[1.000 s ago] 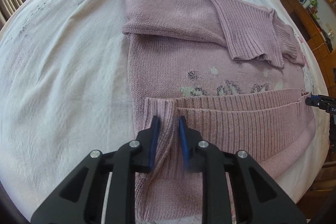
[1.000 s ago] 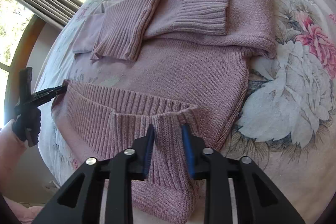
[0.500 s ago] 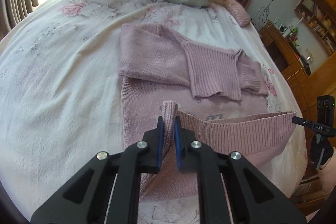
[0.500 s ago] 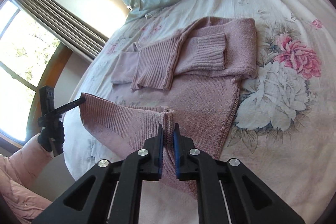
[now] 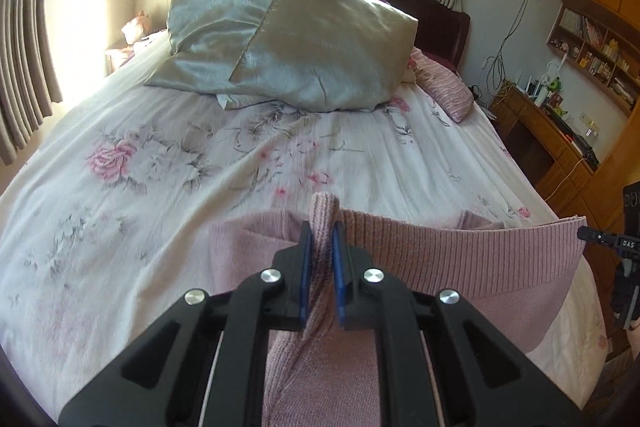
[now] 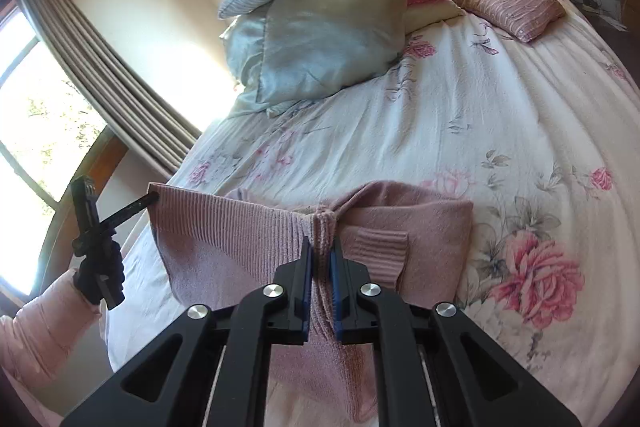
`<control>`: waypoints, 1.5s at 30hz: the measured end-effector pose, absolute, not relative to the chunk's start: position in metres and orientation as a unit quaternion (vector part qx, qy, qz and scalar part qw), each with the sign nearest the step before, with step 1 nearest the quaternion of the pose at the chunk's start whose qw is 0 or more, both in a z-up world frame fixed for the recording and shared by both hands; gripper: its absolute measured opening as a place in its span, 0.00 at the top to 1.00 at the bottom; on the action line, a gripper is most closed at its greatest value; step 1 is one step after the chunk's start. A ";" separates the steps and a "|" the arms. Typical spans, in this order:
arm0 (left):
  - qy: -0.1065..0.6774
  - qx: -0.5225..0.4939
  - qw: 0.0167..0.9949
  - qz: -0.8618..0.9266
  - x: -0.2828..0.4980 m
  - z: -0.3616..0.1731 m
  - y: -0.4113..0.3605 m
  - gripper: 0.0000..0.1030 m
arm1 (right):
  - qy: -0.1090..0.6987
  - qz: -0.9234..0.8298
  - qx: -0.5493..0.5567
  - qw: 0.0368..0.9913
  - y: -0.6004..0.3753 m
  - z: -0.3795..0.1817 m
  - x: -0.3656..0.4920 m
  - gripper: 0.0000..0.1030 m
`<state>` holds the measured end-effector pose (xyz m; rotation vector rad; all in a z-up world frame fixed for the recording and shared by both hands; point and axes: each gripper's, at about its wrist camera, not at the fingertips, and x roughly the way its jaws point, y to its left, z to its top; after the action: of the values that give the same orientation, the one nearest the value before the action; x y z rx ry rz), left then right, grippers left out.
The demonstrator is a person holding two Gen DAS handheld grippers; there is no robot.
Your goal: Fold small clothes
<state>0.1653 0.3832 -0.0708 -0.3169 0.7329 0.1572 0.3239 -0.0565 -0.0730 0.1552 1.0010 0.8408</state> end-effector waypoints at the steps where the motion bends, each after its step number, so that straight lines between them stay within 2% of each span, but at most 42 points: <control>1: 0.362 -0.153 0.916 0.083 0.179 -0.078 0.386 0.92 | 0.469 0.385 0.074 0.791 -0.051 -0.079 0.337 0.93; 7: 0.444 -0.166 0.872 0.125 0.230 -0.144 0.400 0.91 | 0.533 0.325 0.066 0.778 -0.018 -0.145 0.389 0.92; 10: 0.473 -0.172 0.854 0.135 0.227 -0.165 0.407 0.85 | 0.559 0.291 0.043 0.775 -0.015 -0.173 0.394 0.79; 11: 0.478 -0.173 0.849 0.143 0.223 -0.168 0.412 0.82 | 0.558 0.282 0.027 0.780 -0.017 -0.177 0.392 0.69; 14: 0.477 -0.193 0.846 0.140 0.197 -0.166 0.424 0.78 | 0.557 0.283 0.027 0.781 -0.033 -0.179 0.377 0.66; 18: 0.491 -0.202 0.840 0.110 0.147 -0.163 0.415 0.63 | 0.554 0.309 0.065 0.771 -0.064 -0.170 0.336 0.52; 23: 0.526 -0.198 0.821 0.098 0.086 -0.185 0.391 0.62 | 0.595 0.324 0.092 0.730 -0.088 -0.196 0.271 0.51; 26: 0.536 -0.203 0.813 0.105 0.069 -0.202 0.381 0.66 | 0.615 0.315 0.081 0.718 -0.090 -0.217 0.245 0.50; 28: 0.540 -0.205 0.808 0.117 0.065 -0.211 0.377 0.67 | 0.628 0.320 0.109 0.700 -0.091 -0.232 0.237 0.52; 29: 0.540 -0.204 0.807 0.123 0.065 -0.214 0.376 0.69 | 0.630 0.318 0.109 0.700 -0.089 -0.236 0.236 0.59; 30: 0.541 -0.200 0.807 0.130 0.066 -0.215 0.375 0.70 | 0.631 0.309 0.093 0.706 -0.087 -0.239 0.236 0.75; 33: 0.545 -0.200 0.802 0.144 0.069 -0.213 0.375 0.76 | 0.638 0.302 0.096 0.701 -0.088 -0.237 0.242 0.92; 36: 0.556 -0.202 0.793 0.145 0.069 -0.216 0.376 0.78 | 0.640 0.292 0.075 0.707 -0.091 -0.229 0.242 0.92; 40: 0.558 -0.207 0.791 0.144 0.064 -0.229 0.380 0.76 | 0.660 0.277 0.055 0.697 -0.085 -0.250 0.241 0.93; 45: 0.557 -0.200 0.793 0.146 0.064 -0.228 0.379 0.75 | 0.660 0.271 0.082 0.696 -0.089 -0.262 0.241 0.93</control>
<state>0.0638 0.3786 -0.2279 -0.4303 1.1985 0.3145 0.2414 -0.0895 -0.2616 0.1835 1.4735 0.6037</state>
